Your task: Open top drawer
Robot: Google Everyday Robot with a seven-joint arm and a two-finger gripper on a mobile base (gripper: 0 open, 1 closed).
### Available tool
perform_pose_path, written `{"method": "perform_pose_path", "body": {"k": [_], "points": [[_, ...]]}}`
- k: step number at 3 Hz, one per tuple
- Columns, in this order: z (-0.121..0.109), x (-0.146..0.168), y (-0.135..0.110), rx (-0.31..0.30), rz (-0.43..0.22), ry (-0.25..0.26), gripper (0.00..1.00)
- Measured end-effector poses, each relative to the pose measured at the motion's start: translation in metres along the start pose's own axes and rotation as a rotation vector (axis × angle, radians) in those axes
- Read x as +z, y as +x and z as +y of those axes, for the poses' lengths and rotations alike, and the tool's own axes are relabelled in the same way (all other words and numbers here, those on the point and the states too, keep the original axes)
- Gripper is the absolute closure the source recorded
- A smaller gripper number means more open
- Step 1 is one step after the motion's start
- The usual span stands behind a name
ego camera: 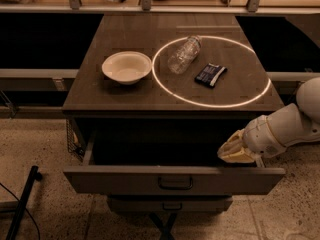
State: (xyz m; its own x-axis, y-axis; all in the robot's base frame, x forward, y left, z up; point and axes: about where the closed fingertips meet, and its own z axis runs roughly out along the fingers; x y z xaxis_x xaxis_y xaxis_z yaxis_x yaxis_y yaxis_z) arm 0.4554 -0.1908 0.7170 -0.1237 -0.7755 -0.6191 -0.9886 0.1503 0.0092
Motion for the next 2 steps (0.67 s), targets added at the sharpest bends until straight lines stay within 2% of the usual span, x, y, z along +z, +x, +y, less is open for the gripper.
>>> {"method": "perform_pose_path", "body": {"k": [1, 2], "points": [[-0.0005, 0.0043, 0.0016, 0.016, 0.012, -0.024, 1.0], [0.0039, 0.0126, 0.0033, 0.006, 0.011, -0.002, 1.0]]}}
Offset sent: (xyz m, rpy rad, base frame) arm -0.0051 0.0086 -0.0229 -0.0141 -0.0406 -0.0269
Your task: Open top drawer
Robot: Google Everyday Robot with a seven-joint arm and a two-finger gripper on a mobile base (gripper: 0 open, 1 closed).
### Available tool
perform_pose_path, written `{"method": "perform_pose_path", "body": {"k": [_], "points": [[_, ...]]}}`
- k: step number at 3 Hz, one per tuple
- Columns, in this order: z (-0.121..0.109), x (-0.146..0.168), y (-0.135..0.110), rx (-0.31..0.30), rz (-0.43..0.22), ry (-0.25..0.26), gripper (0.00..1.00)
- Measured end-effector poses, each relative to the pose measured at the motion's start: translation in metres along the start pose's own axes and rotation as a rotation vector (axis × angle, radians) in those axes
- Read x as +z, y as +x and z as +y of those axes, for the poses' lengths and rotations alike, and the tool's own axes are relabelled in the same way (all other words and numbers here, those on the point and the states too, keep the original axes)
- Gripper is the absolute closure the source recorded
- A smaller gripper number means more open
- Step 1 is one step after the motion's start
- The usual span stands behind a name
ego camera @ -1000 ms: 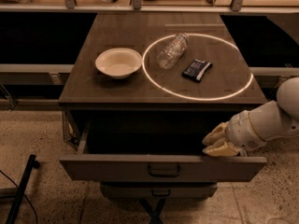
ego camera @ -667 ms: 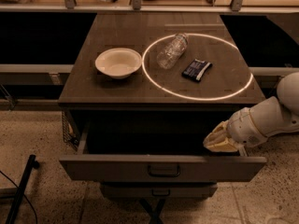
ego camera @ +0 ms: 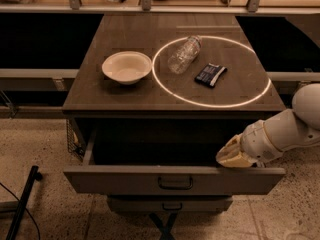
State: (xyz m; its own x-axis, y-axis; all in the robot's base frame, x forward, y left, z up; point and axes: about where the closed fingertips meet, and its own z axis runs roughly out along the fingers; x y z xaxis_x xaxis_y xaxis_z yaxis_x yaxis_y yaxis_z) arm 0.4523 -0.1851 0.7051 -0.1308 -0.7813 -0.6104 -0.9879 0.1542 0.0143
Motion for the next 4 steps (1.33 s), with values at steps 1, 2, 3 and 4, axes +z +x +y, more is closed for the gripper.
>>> {"method": "perform_pose_path", "body": {"k": [1, 2, 3, 4], "points": [[0.0, 0.006, 0.003, -0.003, -0.027, 0.042, 1.0], [-0.004, 0.021, 0.001, -0.015, -0.057, 0.071, 1.0], [0.0, 0.023, 0.007, -0.006, -0.061, 0.063, 1.0], [0.008, 0.023, 0.017, 0.01, -0.059, 0.048, 1.0]]}}
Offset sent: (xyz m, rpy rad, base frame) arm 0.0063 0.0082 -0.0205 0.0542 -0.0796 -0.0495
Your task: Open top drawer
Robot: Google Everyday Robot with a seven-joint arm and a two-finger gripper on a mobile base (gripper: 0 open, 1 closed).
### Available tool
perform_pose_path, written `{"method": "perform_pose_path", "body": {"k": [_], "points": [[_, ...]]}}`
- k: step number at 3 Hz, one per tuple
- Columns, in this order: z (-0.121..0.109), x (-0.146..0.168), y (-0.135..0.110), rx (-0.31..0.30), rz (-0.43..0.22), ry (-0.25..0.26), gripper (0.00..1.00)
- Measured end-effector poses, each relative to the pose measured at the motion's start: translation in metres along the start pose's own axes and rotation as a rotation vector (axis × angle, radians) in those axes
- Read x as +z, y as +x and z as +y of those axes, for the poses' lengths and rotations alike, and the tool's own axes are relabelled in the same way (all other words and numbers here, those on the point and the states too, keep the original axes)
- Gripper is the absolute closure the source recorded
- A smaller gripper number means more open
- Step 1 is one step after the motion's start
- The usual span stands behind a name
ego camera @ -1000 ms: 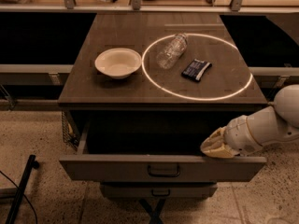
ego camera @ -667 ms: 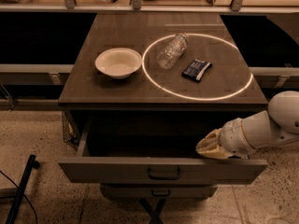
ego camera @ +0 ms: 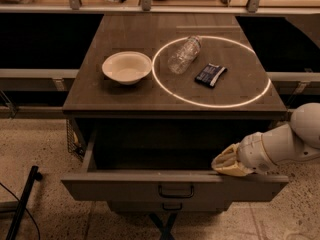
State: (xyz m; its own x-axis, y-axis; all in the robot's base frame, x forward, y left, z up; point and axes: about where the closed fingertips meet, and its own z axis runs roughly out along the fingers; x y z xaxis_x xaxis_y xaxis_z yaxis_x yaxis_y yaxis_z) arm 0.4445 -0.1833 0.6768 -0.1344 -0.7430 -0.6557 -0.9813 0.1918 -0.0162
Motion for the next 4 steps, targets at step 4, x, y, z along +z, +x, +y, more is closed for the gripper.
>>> {"method": "perform_pose_path", "body": {"k": [4], "points": [[0.03, -0.026, 0.024, -0.004, 0.011, -0.036, 1.0]]}}
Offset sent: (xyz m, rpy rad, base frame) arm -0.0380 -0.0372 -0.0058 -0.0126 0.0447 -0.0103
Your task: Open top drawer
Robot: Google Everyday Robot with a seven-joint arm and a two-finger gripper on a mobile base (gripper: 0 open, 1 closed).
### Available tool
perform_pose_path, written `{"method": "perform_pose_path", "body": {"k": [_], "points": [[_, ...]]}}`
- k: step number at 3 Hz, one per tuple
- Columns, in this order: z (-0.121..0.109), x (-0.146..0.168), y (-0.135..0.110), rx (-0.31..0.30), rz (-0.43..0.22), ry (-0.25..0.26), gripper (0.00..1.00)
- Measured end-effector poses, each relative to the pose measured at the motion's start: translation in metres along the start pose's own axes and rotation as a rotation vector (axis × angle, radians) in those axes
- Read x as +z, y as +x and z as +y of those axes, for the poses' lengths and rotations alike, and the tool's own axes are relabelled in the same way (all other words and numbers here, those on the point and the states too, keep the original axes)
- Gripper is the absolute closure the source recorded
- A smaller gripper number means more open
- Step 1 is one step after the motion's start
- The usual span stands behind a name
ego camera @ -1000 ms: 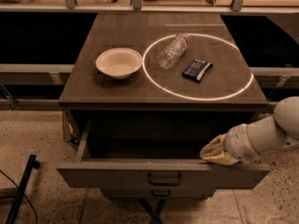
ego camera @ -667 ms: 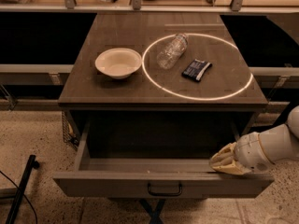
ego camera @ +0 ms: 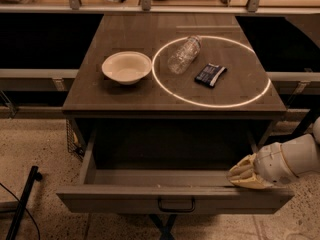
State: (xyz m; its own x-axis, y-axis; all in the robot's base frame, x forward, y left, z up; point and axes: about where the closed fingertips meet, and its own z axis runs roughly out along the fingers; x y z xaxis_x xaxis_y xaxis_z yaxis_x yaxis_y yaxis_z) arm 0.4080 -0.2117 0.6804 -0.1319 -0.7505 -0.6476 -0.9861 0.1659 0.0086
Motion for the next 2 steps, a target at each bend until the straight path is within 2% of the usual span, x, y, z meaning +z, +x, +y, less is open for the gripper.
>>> {"method": "perform_pose_path", "body": {"k": [1, 2], "points": [[-0.019, 0.019, -0.019, -0.039, -0.024, 0.004, 1.0], [-0.011, 0.038, -0.007, -0.017, -0.038, -0.016, 1.0]]}}
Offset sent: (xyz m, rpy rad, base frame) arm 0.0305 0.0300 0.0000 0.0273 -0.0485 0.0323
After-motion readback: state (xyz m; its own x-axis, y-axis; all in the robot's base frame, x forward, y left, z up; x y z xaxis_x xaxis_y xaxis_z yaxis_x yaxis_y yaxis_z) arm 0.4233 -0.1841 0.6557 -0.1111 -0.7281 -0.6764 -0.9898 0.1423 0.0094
